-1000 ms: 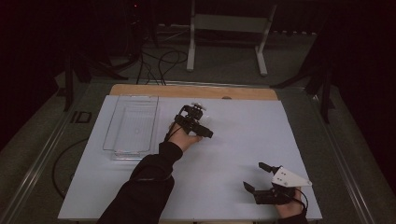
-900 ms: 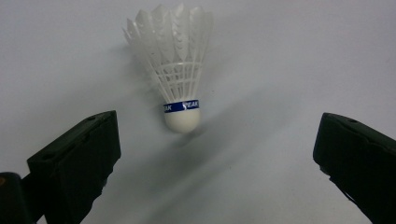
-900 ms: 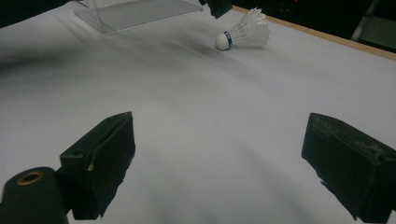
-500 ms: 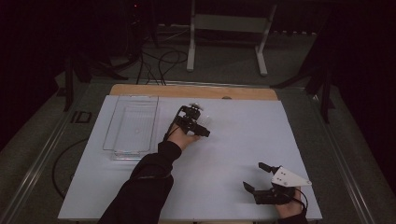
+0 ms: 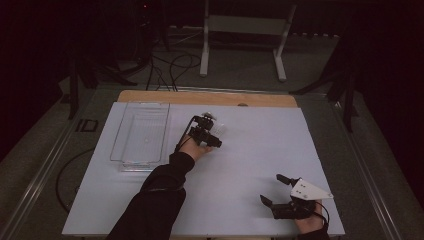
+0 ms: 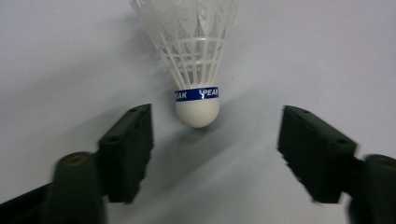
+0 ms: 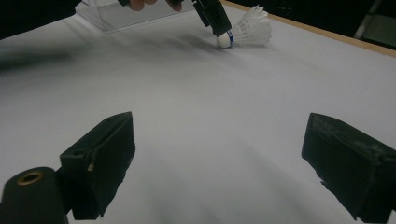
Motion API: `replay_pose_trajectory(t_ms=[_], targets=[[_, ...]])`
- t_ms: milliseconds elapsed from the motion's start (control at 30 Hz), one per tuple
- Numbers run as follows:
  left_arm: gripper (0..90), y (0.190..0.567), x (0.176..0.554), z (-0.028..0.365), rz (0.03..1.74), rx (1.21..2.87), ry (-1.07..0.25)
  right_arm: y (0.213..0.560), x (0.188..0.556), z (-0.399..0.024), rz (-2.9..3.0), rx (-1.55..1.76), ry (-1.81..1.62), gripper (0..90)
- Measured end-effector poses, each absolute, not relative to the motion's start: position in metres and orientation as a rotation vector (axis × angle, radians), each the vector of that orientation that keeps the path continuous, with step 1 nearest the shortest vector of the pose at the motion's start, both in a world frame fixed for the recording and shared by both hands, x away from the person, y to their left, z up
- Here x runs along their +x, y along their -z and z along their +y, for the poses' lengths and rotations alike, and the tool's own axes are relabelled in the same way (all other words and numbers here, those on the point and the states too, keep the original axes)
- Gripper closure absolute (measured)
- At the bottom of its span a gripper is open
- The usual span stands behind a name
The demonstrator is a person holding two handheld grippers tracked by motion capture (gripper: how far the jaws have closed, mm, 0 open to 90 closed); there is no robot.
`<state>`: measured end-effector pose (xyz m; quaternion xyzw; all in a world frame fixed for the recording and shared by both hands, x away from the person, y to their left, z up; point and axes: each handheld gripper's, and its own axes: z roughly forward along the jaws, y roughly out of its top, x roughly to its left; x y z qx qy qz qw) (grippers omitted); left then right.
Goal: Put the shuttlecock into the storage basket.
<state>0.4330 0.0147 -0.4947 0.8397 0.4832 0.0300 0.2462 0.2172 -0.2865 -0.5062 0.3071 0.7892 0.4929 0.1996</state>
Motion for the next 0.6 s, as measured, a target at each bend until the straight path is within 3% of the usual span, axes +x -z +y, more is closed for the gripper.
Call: replay_pose_trajectory(t_ms=[167,600], targets=[[38.7,0.5,0.435,0.015,1.332,2.297,-0.09,0.506,0.217,-0.286,2.207,0.858,-1.377,9.7],[49.5,0.51,0.442,0.009,1.364,2.308,-0.105,0.506,0.217,-0.286,2.21,0.853,-1.379,9.8]])
